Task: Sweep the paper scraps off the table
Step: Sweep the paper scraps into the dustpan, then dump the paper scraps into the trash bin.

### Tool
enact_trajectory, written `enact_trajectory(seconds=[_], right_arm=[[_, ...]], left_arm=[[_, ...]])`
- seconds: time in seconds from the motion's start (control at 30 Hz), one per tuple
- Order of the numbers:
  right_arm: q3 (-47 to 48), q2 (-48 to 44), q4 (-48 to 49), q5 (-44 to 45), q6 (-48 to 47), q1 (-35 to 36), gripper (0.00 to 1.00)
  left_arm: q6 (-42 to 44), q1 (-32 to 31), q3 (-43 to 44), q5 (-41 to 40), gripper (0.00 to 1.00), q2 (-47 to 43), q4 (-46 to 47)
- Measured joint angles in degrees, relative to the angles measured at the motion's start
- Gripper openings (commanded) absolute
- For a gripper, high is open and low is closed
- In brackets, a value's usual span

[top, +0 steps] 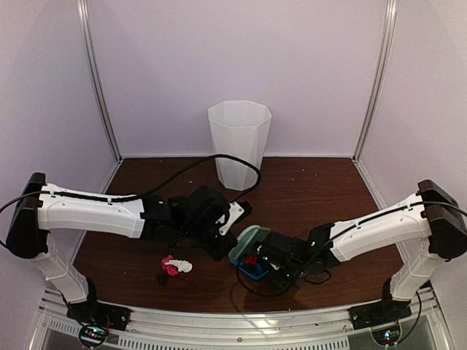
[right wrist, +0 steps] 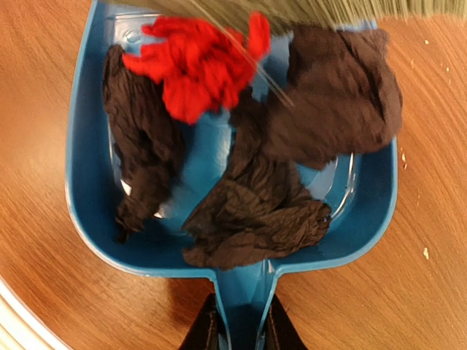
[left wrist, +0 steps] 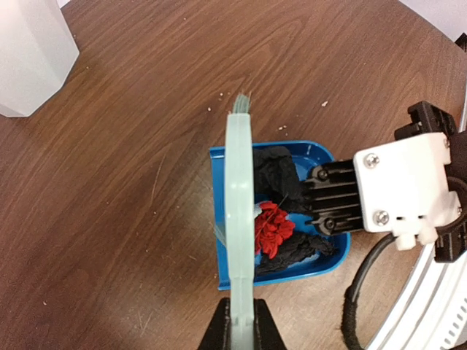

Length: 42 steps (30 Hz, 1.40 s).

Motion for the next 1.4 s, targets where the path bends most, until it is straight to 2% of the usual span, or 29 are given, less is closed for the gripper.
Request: enact_trajectory(seconds=[0.23, 0.73, 1.07, 1.4], right_arm=[[-1.2, -0.3, 3.5, 1.9, 0.7, 0.7, 0.0], [-3.1, -5.8, 7.4, 5.0, 2.1, 1.6, 0.0], [-2.0, -5.8, 6.8, 6.4, 2.1, 1.6, 0.0], [5.2, -5.7, 2.9, 7.7, 2.1, 1.6, 0.0]], left_arm=[[-2.3, -0.8, -0.3, -0.6, 0.0, -2.9, -0.2], [-5.9, -0.9, -3.3, -6.5, 0.0, -15.2, -0.4], [-9.6, -0.9, -6.3, -15.2, 0.0, -23.6, -3.1], [-16.9, -0.9, -13.1, -24.7, 0.0, -32.7, -11.0]])
